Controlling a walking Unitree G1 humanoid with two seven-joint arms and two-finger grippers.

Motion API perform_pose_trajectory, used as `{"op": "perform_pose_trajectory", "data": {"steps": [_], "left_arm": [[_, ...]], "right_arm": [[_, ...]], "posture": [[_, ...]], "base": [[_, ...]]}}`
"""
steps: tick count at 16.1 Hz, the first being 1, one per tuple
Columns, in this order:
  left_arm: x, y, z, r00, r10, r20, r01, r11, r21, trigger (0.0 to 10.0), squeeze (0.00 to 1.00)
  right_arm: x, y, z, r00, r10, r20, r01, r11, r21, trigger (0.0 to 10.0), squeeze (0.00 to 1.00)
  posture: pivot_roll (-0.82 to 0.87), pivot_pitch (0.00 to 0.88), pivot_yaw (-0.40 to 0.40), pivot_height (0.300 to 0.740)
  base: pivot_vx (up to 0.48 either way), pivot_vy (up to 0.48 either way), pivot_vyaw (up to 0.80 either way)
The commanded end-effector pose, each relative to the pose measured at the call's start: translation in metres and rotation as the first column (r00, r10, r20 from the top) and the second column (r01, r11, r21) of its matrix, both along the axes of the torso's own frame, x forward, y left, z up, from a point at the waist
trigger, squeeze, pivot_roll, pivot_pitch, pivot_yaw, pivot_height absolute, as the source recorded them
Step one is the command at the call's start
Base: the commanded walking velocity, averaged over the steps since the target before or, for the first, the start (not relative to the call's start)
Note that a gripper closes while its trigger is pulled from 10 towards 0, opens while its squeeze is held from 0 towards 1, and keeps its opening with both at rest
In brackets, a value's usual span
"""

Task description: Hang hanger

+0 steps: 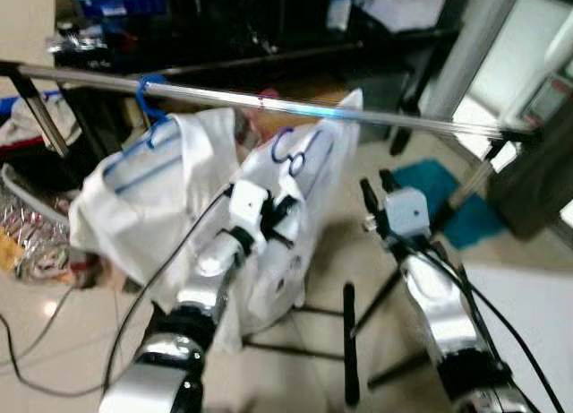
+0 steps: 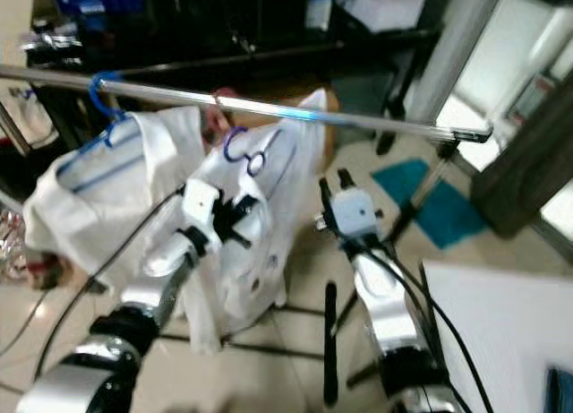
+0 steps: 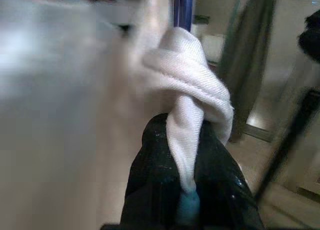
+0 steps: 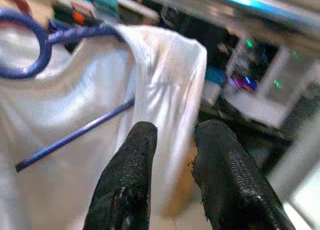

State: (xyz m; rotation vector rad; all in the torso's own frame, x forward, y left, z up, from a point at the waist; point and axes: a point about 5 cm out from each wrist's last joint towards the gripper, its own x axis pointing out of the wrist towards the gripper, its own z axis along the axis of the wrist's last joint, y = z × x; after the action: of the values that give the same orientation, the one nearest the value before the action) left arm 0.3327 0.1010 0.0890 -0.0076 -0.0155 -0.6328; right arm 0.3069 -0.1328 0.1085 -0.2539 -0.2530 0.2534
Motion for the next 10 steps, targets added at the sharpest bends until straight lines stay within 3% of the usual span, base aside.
{"op": "perform_pose_trajectory", "data": {"steps": [1,5,10], "left_arm": [[0.002,0.007,0.005,1.000,0.017,0.023,-0.017,1.000,0.005,10.0,0.00],[0.001,0.006,0.005,1.000,-0.003,0.024,0.003,1.000,0.009,10.0,0.00],[0.012,0.015,0.020,0.999,-0.010,0.047,0.010,1.000,0.012,10.0,0.00]], "right_arm": [[-0.001,0.007,-0.001,1.000,0.019,-0.007,-0.019,1.000,0.014,10.0,0.00],[-0.001,0.008,-0.001,1.000,0.022,-0.009,-0.022,1.000,0.017,10.0,0.00],[-0.001,0.010,0.000,0.999,0.034,-0.011,-0.034,0.999,0.017,10.0,0.00]], "posture": [[0.22,0.000,-0.034,0.740],[0.23,0.000,-0.034,0.740],[0.23,0.000,-0.036,0.740]], "base": [[0.000,0.000,0.00],[0.000,0.000,0.00],[0.000,0.000,0.00]]}}
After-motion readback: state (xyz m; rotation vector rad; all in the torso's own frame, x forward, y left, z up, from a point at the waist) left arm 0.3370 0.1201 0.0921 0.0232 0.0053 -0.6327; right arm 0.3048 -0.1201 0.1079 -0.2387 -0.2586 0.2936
